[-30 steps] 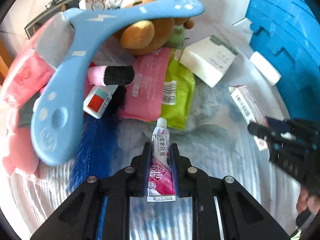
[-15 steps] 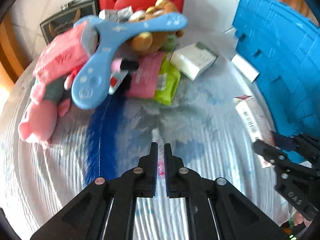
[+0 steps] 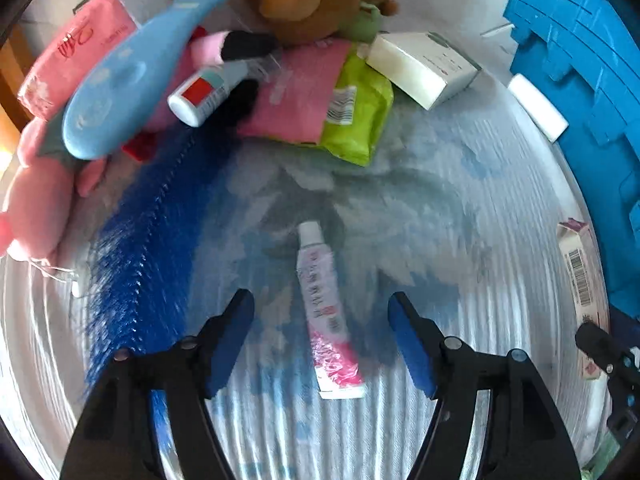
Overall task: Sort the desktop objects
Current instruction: 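Lift the tube and box and carry both over the blue bin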
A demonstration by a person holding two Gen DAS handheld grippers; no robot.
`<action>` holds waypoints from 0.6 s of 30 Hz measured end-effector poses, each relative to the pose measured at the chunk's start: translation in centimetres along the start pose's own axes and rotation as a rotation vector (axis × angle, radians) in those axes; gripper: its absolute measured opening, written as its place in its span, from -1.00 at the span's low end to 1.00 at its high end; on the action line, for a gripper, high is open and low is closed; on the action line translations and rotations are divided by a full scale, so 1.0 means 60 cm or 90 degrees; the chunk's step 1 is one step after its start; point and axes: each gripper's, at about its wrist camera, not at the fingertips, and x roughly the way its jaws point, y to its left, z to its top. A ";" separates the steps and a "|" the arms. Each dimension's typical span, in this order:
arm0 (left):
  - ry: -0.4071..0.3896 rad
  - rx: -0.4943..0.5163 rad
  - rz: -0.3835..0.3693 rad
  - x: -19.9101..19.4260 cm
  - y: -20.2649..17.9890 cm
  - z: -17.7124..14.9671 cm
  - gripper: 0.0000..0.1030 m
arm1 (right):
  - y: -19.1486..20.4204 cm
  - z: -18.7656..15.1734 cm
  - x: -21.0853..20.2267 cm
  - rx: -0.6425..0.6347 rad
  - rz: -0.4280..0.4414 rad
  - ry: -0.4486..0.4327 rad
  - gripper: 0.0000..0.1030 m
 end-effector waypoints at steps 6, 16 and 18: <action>-0.011 0.015 -0.010 -0.020 -0.015 -0.015 -0.65 | -0.003 -0.007 0.004 0.003 0.006 0.004 -0.44; -0.122 0.038 0.002 -0.182 -0.055 -0.045 -0.65 | 0.050 0.010 -0.091 -0.039 0.038 -0.082 -0.44; -0.165 0.041 0.008 -0.230 -0.058 -0.040 -0.65 | 0.067 0.018 -0.144 -0.056 0.040 -0.136 -0.44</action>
